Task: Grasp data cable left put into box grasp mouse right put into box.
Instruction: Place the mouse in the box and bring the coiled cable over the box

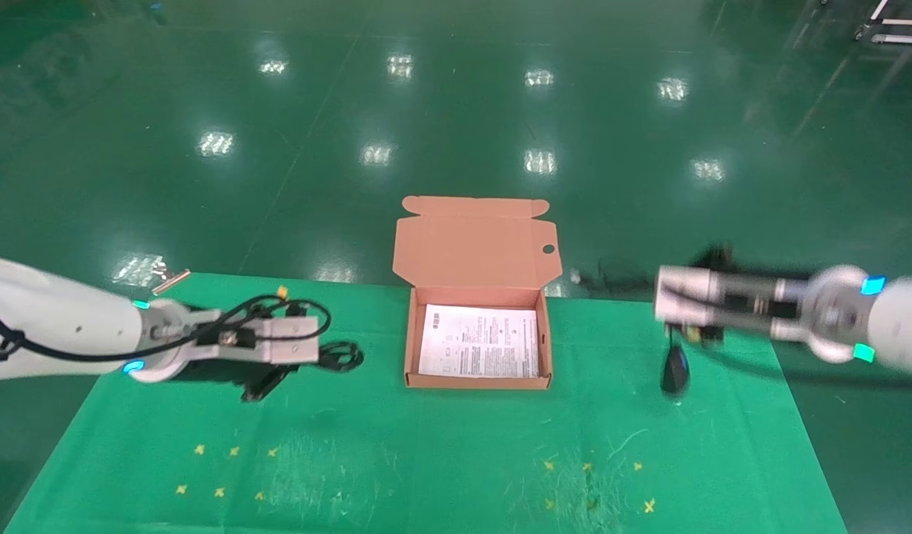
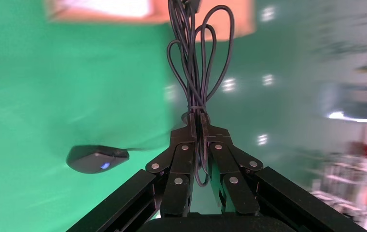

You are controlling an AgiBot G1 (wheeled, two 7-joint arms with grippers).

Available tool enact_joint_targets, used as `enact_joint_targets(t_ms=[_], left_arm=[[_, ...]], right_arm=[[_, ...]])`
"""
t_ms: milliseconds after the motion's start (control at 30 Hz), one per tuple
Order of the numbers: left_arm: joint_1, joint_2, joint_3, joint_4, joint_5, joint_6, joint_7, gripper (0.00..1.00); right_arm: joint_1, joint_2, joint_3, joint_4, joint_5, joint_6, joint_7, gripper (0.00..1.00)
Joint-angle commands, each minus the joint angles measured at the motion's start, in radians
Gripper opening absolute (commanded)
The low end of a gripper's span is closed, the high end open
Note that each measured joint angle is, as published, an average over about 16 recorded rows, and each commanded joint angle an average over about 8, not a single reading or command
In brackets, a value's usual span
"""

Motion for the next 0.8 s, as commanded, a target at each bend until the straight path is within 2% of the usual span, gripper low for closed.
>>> enact_joint_targets(t_ms=[33, 233, 500, 800], left_arm=[[-0.011, 0.001, -0.003, -0.031, 0.012, -0.004, -0.010, 0.00], [-0.074, 0.054, -0.015, -0.027, 0.071, -0.049, -0.022, 0.00], [-0.170, 0.133, -0.030, 0.055, 0.122, -0.109, -0.008, 0.00], [-0.212, 0.160, -0.035, 0.098, 0.128, -0.115, -0.001, 0.00]], right_arm=[[0.038, 0.002, 0.020, 0.001, 0.012, 0.011, -0.015, 0.00], [0.118, -0.080, 0.051, -0.008, 0.025, 0.068, -0.038, 0.00], [0.169, -0.207, 0.060, -0.035, -0.017, 0.123, -0.016, 0.00], [0.186, -0.258, 0.057, -0.049, -0.029, 0.130, -0.008, 0.00]])
